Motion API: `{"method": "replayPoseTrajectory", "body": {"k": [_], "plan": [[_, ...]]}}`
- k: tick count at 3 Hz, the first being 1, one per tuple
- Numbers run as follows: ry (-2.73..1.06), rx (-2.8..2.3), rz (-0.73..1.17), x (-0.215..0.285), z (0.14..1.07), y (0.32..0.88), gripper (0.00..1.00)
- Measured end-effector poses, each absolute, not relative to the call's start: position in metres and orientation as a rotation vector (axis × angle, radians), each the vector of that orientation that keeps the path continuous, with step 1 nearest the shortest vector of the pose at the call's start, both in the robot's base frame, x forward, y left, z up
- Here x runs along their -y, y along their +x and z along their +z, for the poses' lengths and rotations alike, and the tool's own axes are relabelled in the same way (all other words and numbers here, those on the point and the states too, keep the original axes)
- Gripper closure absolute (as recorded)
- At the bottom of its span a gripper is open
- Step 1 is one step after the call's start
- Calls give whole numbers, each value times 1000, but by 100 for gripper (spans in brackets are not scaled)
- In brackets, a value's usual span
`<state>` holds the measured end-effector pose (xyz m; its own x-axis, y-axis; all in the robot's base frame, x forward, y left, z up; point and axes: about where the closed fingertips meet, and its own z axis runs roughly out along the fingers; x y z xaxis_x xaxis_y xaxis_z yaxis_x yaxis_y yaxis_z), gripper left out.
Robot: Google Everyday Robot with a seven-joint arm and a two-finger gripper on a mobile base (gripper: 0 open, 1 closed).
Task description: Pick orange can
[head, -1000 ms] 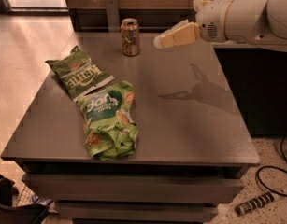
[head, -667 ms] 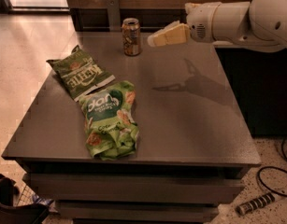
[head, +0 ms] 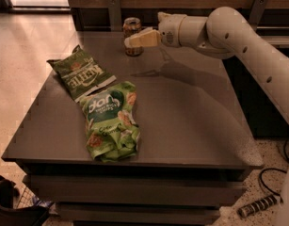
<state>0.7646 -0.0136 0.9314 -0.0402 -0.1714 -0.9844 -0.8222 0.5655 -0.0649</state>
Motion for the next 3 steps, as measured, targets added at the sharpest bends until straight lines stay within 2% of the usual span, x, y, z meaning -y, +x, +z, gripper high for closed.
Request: {"method": "replayPoseTrajectory", "body": {"k": [2, 3], "plan": [[-854, -1534, 735, -29, 891, 811, 0], [-843, -1536, 744, -37, 880, 825, 15]]}}
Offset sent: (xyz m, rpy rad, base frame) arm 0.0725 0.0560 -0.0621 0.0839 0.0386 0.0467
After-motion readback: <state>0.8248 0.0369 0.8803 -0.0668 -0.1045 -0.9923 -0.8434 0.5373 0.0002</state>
